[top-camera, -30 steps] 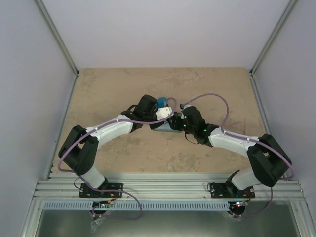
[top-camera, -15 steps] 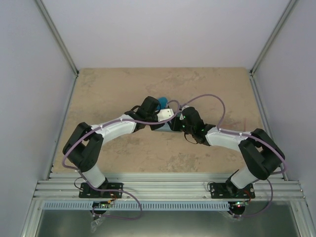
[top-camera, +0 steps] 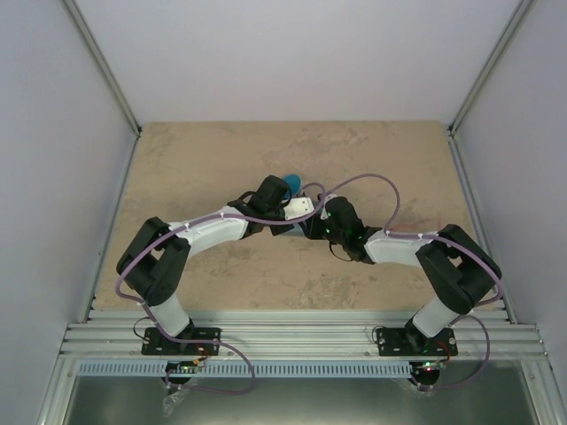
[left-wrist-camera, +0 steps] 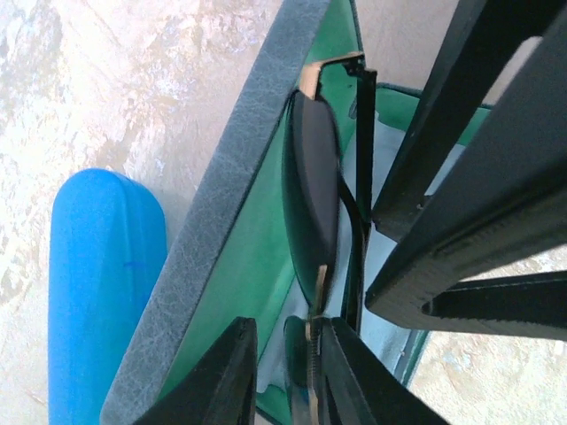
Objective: Organize the sunglasses
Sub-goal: Place the sunglasses in the sunglasses case.
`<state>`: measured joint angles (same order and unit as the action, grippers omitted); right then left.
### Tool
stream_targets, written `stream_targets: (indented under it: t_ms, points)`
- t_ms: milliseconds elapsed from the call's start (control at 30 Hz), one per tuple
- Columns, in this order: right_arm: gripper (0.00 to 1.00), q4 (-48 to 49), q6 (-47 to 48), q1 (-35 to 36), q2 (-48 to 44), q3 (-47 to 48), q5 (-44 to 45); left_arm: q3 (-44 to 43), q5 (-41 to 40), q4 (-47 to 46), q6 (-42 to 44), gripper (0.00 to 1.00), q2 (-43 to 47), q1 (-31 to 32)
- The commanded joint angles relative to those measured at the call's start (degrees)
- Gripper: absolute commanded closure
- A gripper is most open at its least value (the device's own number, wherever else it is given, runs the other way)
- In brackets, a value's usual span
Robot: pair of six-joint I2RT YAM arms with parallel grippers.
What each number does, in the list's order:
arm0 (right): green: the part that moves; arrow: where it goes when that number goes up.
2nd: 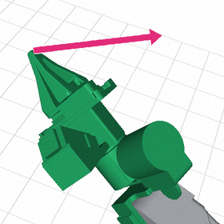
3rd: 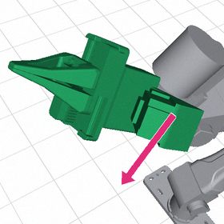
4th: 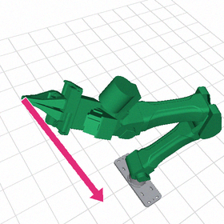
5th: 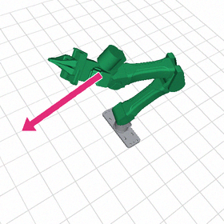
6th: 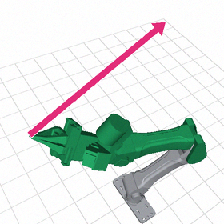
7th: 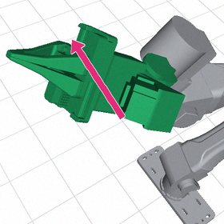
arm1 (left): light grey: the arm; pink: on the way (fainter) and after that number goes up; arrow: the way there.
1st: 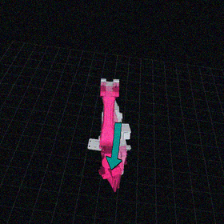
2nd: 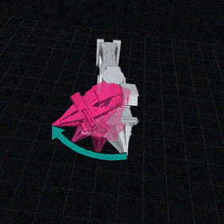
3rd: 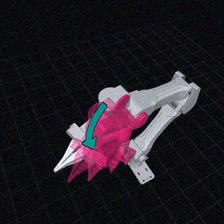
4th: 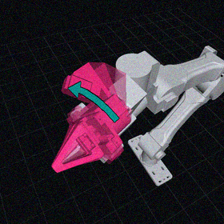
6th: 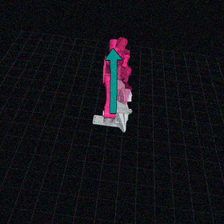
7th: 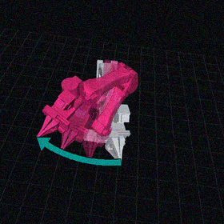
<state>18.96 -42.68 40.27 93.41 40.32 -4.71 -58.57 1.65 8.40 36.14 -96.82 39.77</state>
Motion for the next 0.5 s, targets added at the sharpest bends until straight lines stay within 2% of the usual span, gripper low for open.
stream_targets:
  t_ms: [0,300,467]
  points:
    - [0.75,4.4,0.0,-0.2,0.4,-2.0,0.9,-1.5,2.0,0.7,-0.7,0.74,-0.2,0.5]
    - [0.74,4.3,0.0,-0.2,-1.5,-4.7,2.3,-2.9,6.1,4.7,-2.9,0.50,1.3,0.5]
    - [0.73,3.1,0.1,-0.1,-4.4,-6.3,2.1,-2.0,5.5,3.5,-5.2,0.44,4.3,0.4]
